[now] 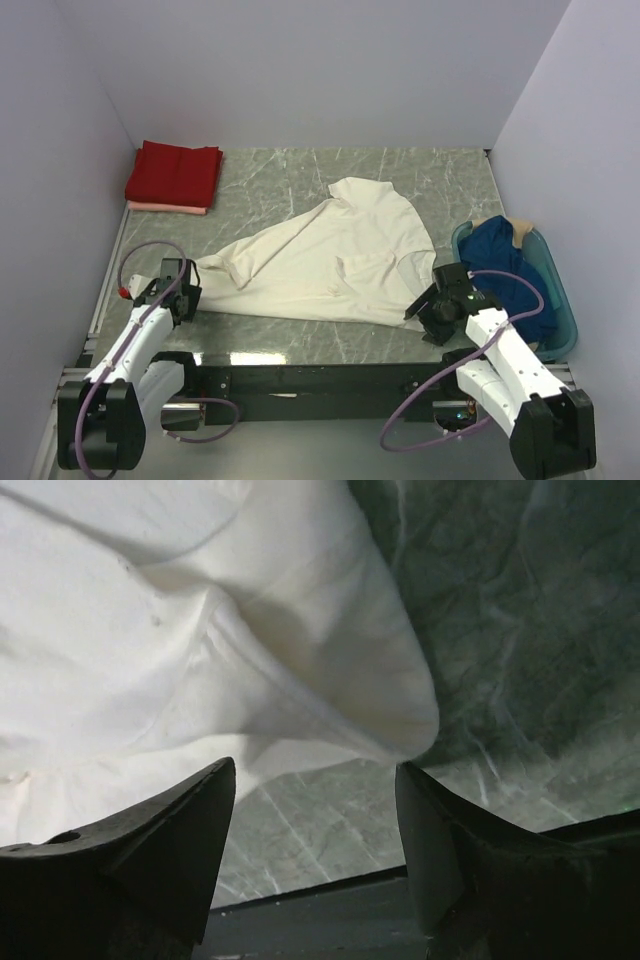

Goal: Fold and stack the t-shirts
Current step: Fold the tshirt

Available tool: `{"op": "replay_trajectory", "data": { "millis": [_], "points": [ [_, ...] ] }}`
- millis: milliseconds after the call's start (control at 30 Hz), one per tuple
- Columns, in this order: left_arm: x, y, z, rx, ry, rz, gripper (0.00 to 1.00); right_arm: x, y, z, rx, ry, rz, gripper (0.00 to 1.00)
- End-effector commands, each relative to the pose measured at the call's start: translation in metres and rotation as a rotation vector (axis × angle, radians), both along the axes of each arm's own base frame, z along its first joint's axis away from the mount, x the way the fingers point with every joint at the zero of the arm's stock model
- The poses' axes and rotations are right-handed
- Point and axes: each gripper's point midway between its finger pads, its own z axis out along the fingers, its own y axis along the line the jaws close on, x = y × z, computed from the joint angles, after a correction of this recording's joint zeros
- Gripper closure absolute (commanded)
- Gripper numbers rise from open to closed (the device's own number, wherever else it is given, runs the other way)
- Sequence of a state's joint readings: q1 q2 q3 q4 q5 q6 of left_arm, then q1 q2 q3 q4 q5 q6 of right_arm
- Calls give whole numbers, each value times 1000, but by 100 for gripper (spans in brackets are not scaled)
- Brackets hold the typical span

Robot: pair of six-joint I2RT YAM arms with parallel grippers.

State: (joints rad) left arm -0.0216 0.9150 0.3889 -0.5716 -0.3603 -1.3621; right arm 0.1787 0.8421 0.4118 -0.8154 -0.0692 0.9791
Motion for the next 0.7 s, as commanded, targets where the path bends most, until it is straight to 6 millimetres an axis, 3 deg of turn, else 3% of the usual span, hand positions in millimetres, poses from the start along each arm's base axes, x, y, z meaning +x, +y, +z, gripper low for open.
{"op": "replay_trajectory", "data": {
  "millis": [0,133,200,267,300,333,500,533,600,633,667],
  "points": [
    [8,-3,-6,-8,-17,-42,57,17,-12,0,-59,-34,-25,28],
    [16,0,-3,22,-23,-64,76,34,-13,-2,-69,-78,-34,29],
    [20,2,0,36,-32,-83,91,43,-10,-2,-58,-108,-25,35],
    [23,5,4,58,-34,-94,99,52,-8,1,-57,-153,-11,46],
    [24,6,6,68,-38,-99,99,56,-8,3,-57,-172,-5,52],
    [26,6,9,79,-50,-107,99,59,-4,7,-40,-193,16,67],
    [36,7,37,110,-125,-143,99,86,6,39,-11,-331,93,90],
    [41,7,52,116,-173,-146,100,93,9,52,0,-371,107,98],
    [42,7,67,127,-203,-161,100,99,14,72,14,-439,147,100],
    [47,7,86,137,-258,-165,100,105,14,89,11,-480,154,100],
    [45,8,94,145,-267,-174,100,108,13,104,4,-529,158,100]
  ]
}}
